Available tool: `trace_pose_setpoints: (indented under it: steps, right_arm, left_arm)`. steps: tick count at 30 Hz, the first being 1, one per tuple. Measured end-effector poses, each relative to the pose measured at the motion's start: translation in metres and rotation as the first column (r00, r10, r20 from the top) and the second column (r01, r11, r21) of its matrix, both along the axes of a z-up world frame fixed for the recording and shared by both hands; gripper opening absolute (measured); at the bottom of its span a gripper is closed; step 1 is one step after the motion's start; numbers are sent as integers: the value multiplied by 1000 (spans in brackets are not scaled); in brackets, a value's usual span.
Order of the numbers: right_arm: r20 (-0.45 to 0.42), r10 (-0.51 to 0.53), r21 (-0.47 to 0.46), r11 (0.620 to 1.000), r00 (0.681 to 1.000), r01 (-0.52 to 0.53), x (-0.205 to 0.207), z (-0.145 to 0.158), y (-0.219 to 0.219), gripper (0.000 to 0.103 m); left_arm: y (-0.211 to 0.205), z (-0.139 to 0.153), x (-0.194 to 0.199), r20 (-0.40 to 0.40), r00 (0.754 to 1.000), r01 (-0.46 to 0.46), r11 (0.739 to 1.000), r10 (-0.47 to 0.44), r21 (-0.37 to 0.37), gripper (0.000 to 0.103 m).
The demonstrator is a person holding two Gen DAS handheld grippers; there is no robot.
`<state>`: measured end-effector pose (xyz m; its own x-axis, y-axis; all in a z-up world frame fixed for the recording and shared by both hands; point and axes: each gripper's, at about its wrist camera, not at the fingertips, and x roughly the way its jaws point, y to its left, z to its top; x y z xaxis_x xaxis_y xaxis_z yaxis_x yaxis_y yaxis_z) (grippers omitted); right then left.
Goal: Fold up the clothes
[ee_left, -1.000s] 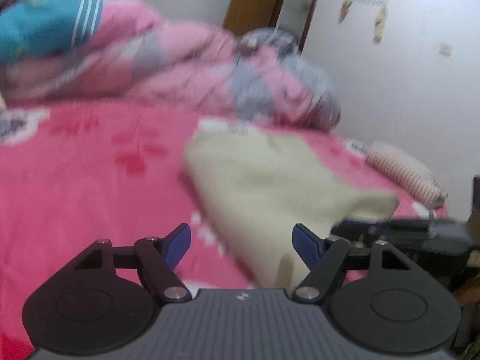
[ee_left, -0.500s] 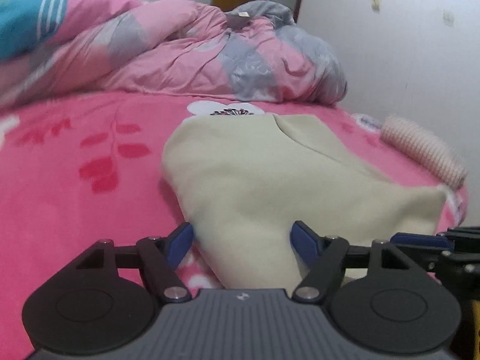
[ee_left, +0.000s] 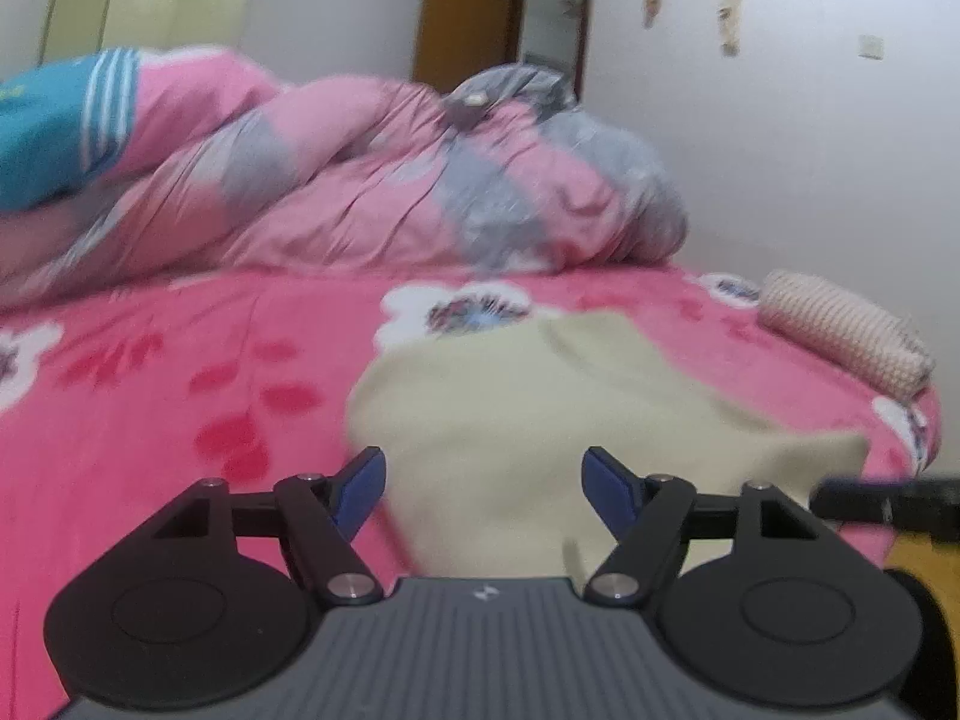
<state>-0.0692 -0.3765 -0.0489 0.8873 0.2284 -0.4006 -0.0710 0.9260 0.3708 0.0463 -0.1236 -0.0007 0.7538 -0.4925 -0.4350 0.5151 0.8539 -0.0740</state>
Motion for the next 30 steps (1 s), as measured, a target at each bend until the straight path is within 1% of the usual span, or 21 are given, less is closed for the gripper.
trace_pose_setpoints:
  steps: [2, 5, 8, 11, 13, 15, 17, 20, 22, 24, 26, 27, 28, 29, 30]
  right_arm:
    - [11, -12, 38, 999, 1000, 11, -13, -1, -4, 41]
    - [20, -70, 126, 990, 997, 67, -28, -4, -24, 42]
    - [13, -127, 240, 963, 992, 120, -36, -12, -52, 43]
    - [-5, -145, 334, 933, 989, 138, -36, -21, -73, 44]
    - [-10, -142, 392, 910, 990, 135, -34, -27, -80, 45]
    - [-9, -118, 442, 890, 993, 110, -27, -32, -84, 47]
    - [-19, -81, 483, 872, 997, 80, -17, -36, -85, 49]
    - [-50, -58, 517, 853, 997, 75, -5, -42, -84, 49]
    - [-60, -62, 558, 826, 996, 84, 0, -47, -88, 49]
    - [-64, -64, 604, 792, 996, 90, 3, -51, -92, 49]
    - [-65, -76, 668, 737, 995, 100, 5, -60, -98, 48]
    - [-66, -82, 699, 707, 994, 105, 6, -64, -102, 47]
    - [-64, -90, 715, 691, 994, 109, 5, -67, -103, 35]
    - [-62, -98, 728, 676, 993, 112, 4, -70, -104, 13]
    - [-59, -106, 741, 662, 993, 115, 2, -73, -105, 13]
  left_arm:
    - [-16, 7, 5, 4, 999, 38, 999, -38, 22, 76]
    - [-42, 10, 13, -3, 998, 68, 996, -68, 57, 76]
    - [-63, 7, 21, 7, 997, 72, 992, -73, 106, 76]
    - [-80, 1, 27, -3, 997, 76, 987, -77, 144, 76]
    - [-87, -6, 31, -15, 997, 76, 982, -75, 175, 76]
    - [-91, -12, 32, -16, 997, 76, 977, -74, 197, 76]
    - [-91, -11, 30, -7, 996, 83, 976, -84, 200, 76]
    - [-94, -5, 23, 25, 991, 126, 969, -134, 211, 76]
    - [-101, -1, 20, 41, 979, 186, 956, -200, 225, 76]
    - [-115, -3, 17, 39, 966, 237, 938, -254, 252, 76]
    - [-130, -7, 15, 37, 953, 277, 917, -299, 289, 76]
    - [-136, -10, 14, 39, 949, 286, 908, -312, 306, 76]
    - [-141, -12, 14, 44, 946, 290, 901, -320, 322, 76]
    - [-143, -13, 14, 43, 944, 296, 899, -326, 323, 76]
    - [-145, -13, 14, 41, 943, 301, 898, -331, 321, 77]
